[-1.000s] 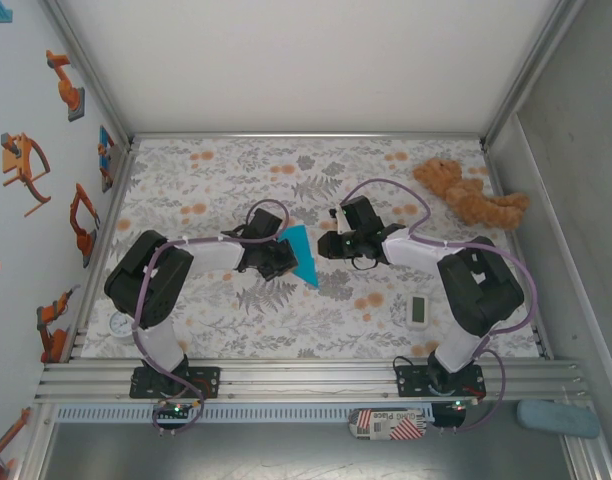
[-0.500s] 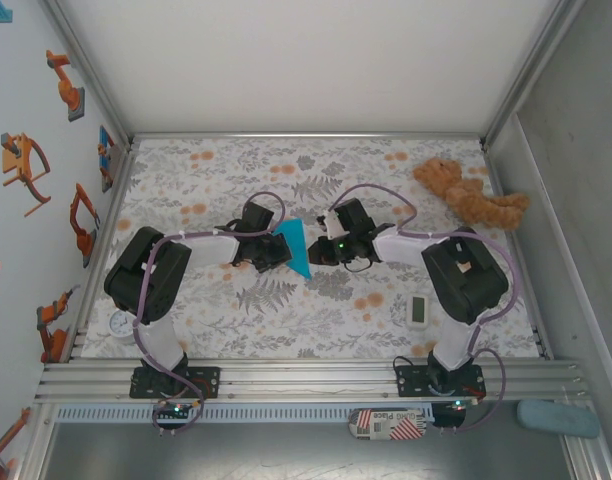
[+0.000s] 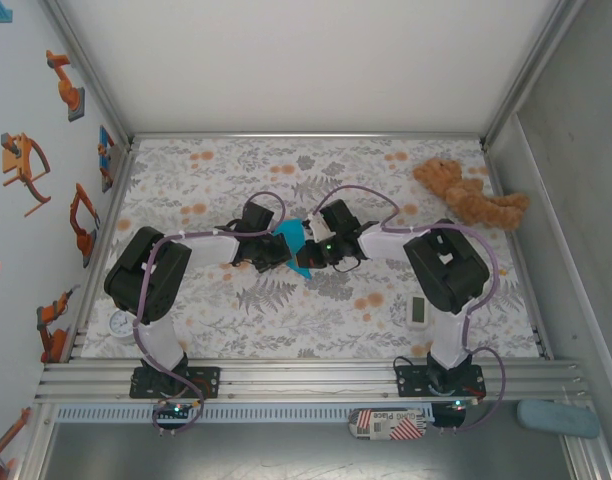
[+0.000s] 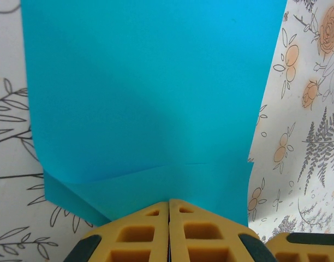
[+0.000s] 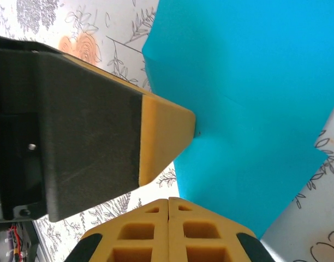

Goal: Fold a paper plane with a square sheet of paper (pick it up from the middle)
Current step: Third fold the triangle at the center of the table.

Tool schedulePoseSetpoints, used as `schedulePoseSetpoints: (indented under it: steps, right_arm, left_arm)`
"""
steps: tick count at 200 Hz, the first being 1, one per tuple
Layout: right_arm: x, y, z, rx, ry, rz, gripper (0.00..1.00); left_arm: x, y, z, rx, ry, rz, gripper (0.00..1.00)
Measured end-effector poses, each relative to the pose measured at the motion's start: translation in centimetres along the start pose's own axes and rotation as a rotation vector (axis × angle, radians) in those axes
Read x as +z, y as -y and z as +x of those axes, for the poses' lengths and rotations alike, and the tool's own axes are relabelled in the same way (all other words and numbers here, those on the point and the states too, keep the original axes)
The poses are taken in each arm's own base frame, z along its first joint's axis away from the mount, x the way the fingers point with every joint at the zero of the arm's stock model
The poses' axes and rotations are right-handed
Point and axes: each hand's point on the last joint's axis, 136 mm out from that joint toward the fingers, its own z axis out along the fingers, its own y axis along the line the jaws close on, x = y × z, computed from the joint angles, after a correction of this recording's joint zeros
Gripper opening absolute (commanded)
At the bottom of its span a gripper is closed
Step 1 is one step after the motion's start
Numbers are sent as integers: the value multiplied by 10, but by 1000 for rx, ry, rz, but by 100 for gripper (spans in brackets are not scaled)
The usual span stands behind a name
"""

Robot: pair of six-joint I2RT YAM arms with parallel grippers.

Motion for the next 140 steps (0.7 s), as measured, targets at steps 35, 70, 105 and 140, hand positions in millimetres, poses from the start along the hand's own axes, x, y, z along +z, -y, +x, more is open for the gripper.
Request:
schedulePoseSetpoints:
  steps: [35,70,105,140]
  right_arm:
    - [4,2,5,-4,-23,7,4]
    - [7,7,9,-3,-41,14,4]
    - [8,9,12,-4,-53,20,4]
    - [9,10,14,-3,-59,22,4]
  left_arm:
    - [0,0,0,0,0,1,10]
    - [-2,1,0,1,2,3,12]
    - [-10,7,-5,8,29,14,13]
    - [-17,8,-12,5,62,13,14]
